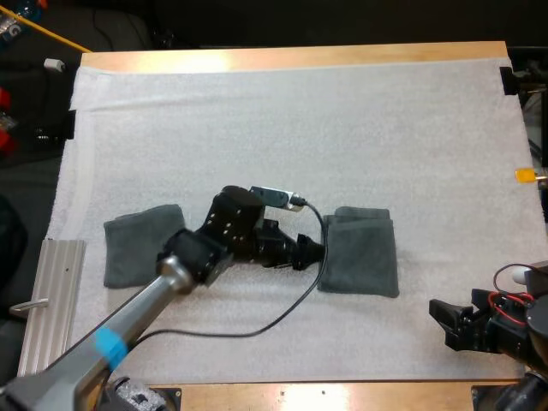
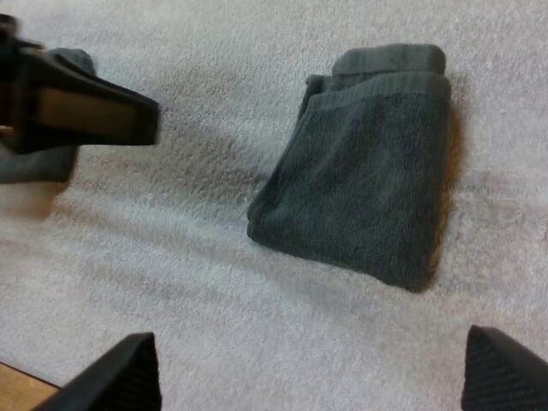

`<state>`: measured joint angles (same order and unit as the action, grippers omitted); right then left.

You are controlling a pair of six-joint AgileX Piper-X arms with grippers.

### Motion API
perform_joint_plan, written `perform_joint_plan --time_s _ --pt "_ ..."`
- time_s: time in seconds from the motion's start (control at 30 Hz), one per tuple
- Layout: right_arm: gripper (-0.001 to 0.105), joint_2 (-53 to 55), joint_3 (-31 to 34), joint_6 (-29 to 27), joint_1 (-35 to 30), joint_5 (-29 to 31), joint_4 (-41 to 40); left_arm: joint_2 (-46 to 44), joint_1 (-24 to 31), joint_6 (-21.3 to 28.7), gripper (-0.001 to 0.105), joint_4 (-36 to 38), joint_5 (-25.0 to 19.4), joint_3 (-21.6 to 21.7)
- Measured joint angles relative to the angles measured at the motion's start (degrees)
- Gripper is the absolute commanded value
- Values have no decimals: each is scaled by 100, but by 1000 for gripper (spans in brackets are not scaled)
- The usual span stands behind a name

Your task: Pick towel from pile, fold and stack

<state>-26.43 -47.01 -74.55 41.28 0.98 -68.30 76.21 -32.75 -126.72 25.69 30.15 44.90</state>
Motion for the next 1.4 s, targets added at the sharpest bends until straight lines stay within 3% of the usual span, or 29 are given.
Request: perform_joint_plan --time_s 0.23,0.4,0.53,0.87,1.17,1.4 --pt "70 0 0 0 0 0 0 995 0 -24 71 -349 53 0" --pt "70 0 0 0 0 0 0 1574 0 -245 71 -595 454 0" --pt "70 0 0 0 0 0 -7 1797 0 -499 71 -861 781 7" --pt "70 0 0 0 0 -15 -7 2119 0 -1067 71 -941 1006 280" --pt "70 0 0 0 0 -15 -7 2324 -22 -1206 69 -406 981 694" --pt "70 0 0 0 0 -15 -7 2646 -346 -1217 69 168 912 1097"
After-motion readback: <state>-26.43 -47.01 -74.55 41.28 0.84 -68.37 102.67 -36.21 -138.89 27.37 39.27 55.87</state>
